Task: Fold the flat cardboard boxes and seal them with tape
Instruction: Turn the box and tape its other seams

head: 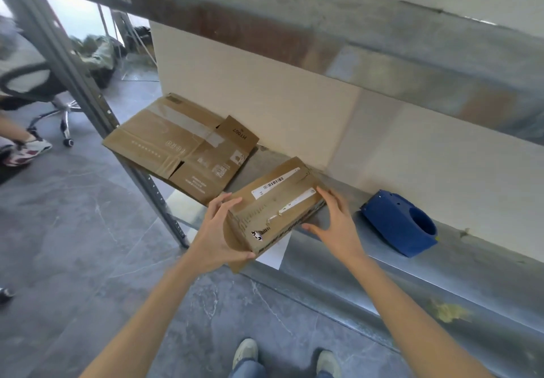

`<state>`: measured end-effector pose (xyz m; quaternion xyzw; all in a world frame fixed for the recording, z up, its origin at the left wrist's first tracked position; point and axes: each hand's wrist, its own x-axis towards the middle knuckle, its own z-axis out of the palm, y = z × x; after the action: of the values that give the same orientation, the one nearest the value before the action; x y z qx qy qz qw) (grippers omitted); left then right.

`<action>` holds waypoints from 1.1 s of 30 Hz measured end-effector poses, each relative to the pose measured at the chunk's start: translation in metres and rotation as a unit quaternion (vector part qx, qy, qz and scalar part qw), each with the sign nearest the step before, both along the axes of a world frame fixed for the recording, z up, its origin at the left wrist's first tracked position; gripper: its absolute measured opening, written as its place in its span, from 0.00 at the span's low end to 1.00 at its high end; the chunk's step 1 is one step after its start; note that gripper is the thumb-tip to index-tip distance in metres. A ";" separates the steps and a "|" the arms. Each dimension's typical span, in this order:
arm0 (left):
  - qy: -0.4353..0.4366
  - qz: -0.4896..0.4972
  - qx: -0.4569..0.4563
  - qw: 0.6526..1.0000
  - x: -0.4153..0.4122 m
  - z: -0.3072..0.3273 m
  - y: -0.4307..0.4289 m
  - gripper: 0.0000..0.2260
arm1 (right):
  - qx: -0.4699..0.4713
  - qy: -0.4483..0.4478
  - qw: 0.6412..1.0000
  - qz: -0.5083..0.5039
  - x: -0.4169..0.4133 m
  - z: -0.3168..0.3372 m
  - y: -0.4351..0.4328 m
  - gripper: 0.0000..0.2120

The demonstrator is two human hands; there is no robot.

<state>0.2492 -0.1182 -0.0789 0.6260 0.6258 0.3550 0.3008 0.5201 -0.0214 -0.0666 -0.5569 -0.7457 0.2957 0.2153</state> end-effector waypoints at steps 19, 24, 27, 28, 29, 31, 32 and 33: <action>-0.006 0.416 0.107 0.903 0.234 0.000 -0.012 0.36 | -0.093 0.088 0.948 0.292 0.091 0.022 0.021 0.39; -0.096 0.368 0.092 0.920 0.259 0.008 0.005 0.30 | -0.072 0.106 0.960 0.249 0.107 0.024 0.053 0.29; -0.092 0.327 0.048 0.939 0.259 0.009 0.018 0.29 | -0.032 0.075 0.969 0.231 0.114 0.020 0.072 0.28; -0.085 0.317 0.037 0.944 0.257 0.007 0.021 0.29 | -0.024 0.057 0.970 0.235 0.117 0.017 0.076 0.27; -0.076 0.308 0.028 0.948 0.256 0.005 0.023 0.28 | -0.018 0.039 0.970 0.241 0.119 0.015 0.079 0.27; -0.061 0.291 0.007 0.955 0.254 0.002 0.024 0.27 | -0.006 0.009 0.966 0.258 0.124 0.012 0.083 0.25; -0.056 0.284 -0.002 0.957 0.254 0.000 0.024 0.27 | 0.003 0.000 0.964 0.264 0.127 0.012 0.084 0.25; -0.051 0.279 -0.007 0.959 0.254 -0.001 0.023 0.27 | 0.012 -0.004 0.963 0.269 0.130 0.012 0.084 0.23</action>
<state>0.5034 -0.0955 -0.0799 0.4055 0.7620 0.4515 0.2258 0.6497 0.0626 -0.0543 -0.3345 -0.8723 0.3315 0.1313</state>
